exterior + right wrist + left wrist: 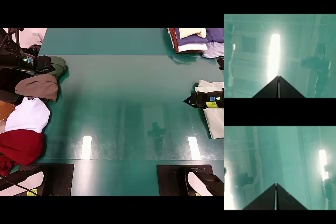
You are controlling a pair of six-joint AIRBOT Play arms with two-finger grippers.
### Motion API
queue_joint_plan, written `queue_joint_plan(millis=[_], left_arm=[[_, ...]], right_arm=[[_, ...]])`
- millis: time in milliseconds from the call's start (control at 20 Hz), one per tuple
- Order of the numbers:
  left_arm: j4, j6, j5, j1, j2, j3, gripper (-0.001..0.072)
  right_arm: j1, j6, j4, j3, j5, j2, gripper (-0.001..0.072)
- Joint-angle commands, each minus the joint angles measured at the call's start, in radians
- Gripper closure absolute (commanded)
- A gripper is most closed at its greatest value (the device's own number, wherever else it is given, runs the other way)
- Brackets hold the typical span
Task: Fold the shirts.
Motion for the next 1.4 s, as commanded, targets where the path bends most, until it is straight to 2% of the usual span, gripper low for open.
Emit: queue_joint_plan(millis=[0,600,750,800,850,900,1000,1100,1200,1300,1350], left_arm=[[0.0,0.0,0.001,0.0,0.001,0.0,0.0681],[0.0,0.0,0.002,0.0,0.001,0.0,0.0681],[-0.015,0.008,0.127,0.0,-0.001,0.0,0.068],[0.004,0.043,0.195,0.0,-0.003,0.0,0.0539],[0.064,0.043,0.273,0.0,-0.006,0.0,0.0229],[0.137,0.019,0.358,0.004,-0.018,0.001,0.018],[0.233,-0.018,0.467,0.029,-0.074,0.002,0.018],[0.242,-0.018,0.531,0.065,-0.172,0.005,0.0179],[0.243,-0.016,0.545,0.091,-0.306,0.041,0.0178],[0.244,-0.007,0.534,0.099,-0.444,0.107,0.0084],[0.246,-0.007,0.525,0.099,-0.505,0.144,0.0087]], right_arm=[[0.001,-0.001,0.0,0.001,0.0,0.001,0.0694],[0.001,-0.001,0.0,0.0,-0.017,0.001,0.0694],[0.001,-0.001,0.0,0.0,-0.029,0.001,0.0694],[0.001,-0.001,0.0,0.0,-0.03,0.001,0.0694],[0.001,-0.001,0.0,0.0,-0.029,0.001,0.0694],[0.001,-0.001,0.002,0.001,-0.029,0.001,0.0694],[0.001,-0.001,0.001,0.0,-0.028,0.001,0.0695],[0.001,0.0,0.007,0.0,-0.029,0.001,0.0694],[0.001,0.0,0.009,0.0,-0.03,0.001,0.0694],[0.001,0.0,0.009,0.0,-0.029,0.001,0.0694],[0.001,0.0,0.009,0.0,-0.027,0.001,0.0695]])
